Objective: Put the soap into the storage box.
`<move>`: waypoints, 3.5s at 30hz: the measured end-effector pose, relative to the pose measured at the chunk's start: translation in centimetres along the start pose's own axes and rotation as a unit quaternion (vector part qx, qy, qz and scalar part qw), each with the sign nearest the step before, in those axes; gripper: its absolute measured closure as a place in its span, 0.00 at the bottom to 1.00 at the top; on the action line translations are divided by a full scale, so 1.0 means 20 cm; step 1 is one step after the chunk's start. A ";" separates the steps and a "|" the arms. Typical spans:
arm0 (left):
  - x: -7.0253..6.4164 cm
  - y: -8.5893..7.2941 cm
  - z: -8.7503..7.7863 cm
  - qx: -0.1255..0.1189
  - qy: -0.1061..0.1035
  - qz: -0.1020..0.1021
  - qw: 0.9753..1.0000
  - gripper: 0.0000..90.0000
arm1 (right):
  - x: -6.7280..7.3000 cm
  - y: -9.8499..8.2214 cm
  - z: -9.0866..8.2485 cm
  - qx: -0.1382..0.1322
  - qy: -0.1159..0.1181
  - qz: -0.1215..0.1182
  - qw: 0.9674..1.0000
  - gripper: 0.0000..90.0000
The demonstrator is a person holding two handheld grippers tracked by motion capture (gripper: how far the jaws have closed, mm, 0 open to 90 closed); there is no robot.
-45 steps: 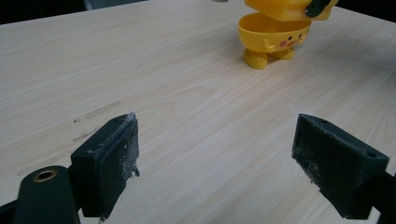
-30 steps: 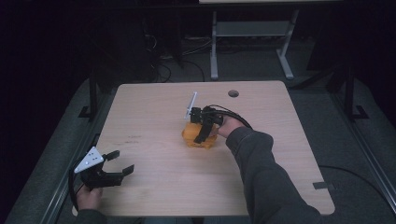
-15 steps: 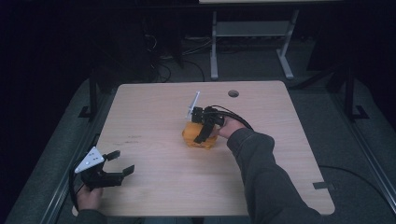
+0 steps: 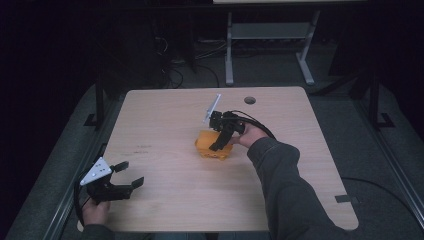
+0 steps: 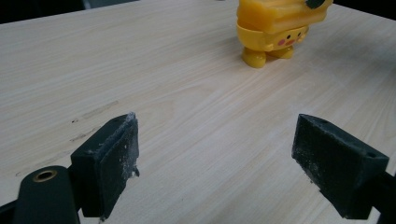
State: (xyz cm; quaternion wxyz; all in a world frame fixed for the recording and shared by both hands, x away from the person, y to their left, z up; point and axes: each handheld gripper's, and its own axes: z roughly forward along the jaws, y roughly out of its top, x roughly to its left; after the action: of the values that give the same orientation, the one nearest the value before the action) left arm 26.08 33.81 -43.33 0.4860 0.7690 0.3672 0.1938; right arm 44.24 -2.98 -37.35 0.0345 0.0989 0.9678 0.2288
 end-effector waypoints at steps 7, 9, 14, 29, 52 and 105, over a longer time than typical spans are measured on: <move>0.00 0.00 0.00 0.003 0.001 0.001 1.000 0.16 | 0.00 -0.04 -0.06 -0.013 -0.006 0.013 1.000 0.21; 0.00 0.00 0.00 0.001 0.001 0.001 1.000 0.16 | 0.00 -0.05 -0.07 -0.014 -0.005 0.014 1.000 0.21; 0.00 0.00 0.00 0.003 0.001 0.001 1.000 0.16 | 0.00 -0.07 -0.11 -0.023 -0.012 0.017 1.000 0.22; -0.01 0.00 0.00 0.005 0.002 0.004 1.000 0.16 | 0.02 -0.14 -0.20 -0.047 -0.023 0.031 0.998 0.24; 0.00 -0.01 0.01 0.008 0.002 0.005 1.000 0.16 | 0.06 -0.30 -0.29 -0.063 -0.020 0.058 0.996 0.25; 0.00 -0.01 0.01 0.016 0.005 0.004 1.000 0.16 | 0.18 -0.76 -0.33 -0.078 -0.041 0.132 0.987 0.30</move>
State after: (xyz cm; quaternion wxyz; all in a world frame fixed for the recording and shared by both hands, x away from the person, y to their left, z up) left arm 26.08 33.68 -43.65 0.4714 0.7773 0.3691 0.1935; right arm 37.29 -18.48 -38.33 0.0508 0.2325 0.9233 0.3014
